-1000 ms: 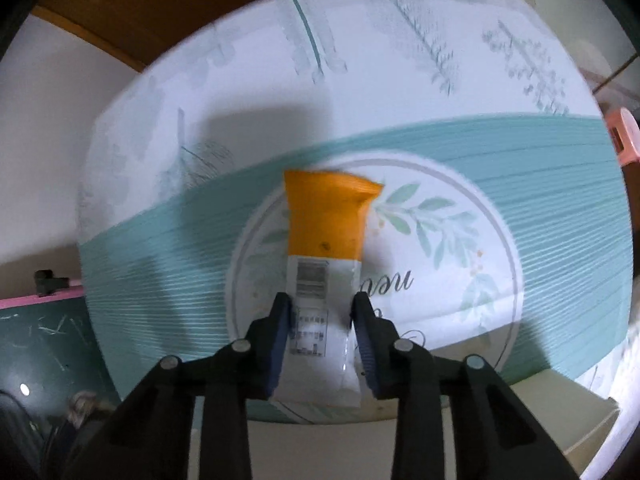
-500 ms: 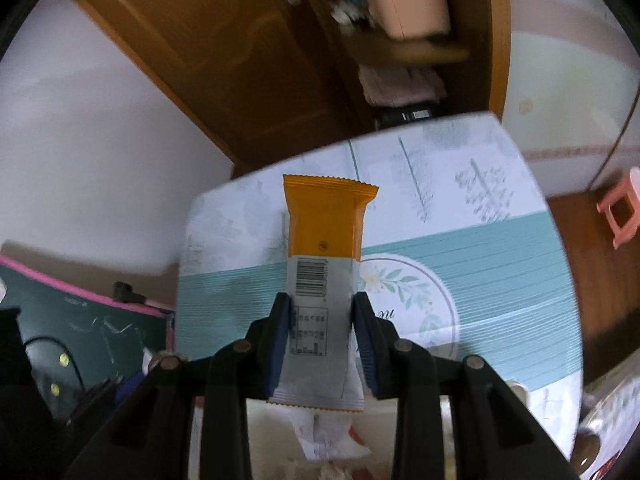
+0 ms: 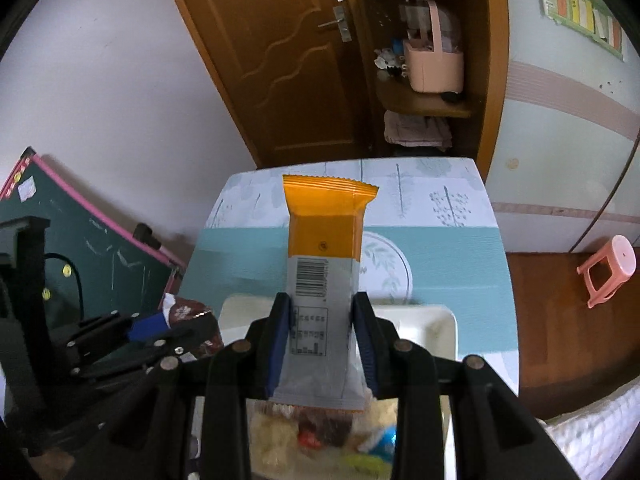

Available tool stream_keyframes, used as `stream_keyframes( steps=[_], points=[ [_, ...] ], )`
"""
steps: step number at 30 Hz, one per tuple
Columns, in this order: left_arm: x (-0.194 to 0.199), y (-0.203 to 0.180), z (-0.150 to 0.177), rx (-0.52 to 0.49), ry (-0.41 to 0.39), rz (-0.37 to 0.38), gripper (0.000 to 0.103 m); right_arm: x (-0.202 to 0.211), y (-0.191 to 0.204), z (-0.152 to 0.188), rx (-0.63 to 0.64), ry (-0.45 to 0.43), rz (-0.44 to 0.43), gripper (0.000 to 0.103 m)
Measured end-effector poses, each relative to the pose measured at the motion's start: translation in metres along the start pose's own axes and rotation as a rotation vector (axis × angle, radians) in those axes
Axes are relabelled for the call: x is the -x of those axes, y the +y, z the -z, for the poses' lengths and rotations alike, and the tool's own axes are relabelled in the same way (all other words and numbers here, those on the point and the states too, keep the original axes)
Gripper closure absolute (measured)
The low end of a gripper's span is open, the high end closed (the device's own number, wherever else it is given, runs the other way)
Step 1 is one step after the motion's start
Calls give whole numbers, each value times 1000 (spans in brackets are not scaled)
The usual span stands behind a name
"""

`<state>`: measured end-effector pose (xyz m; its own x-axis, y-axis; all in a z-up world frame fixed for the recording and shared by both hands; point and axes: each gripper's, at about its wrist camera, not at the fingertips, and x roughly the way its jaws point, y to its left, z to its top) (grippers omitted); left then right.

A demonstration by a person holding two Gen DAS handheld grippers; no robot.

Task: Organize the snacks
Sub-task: 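Carry both packs over the tray and open both grippers to drop them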

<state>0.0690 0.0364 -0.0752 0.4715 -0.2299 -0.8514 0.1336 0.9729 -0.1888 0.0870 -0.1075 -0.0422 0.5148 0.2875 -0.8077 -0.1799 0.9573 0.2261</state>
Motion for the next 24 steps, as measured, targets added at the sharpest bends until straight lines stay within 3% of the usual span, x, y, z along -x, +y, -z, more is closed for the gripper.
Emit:
stream_keyframes(
  steps=[7, 15, 16, 18, 24],
  points=[
    [2, -8, 30, 17, 43, -24, 75, 15, -3, 30, 10, 30, 10, 71],
    [7, -20, 42, 0, 39, -35, 72, 25, -2, 46, 27, 39, 24, 70],
    [8, -21, 43, 3, 35, -38, 70, 26, -1, 46, 31, 38, 26, 70],
    [10, -21, 45, 7, 28, -46, 48, 26, -1, 49, 33, 39, 30, 70],
    [18, -21, 48, 24, -3, -71, 22, 28, 1, 55, 32, 40, 42, 70]
  ],
)
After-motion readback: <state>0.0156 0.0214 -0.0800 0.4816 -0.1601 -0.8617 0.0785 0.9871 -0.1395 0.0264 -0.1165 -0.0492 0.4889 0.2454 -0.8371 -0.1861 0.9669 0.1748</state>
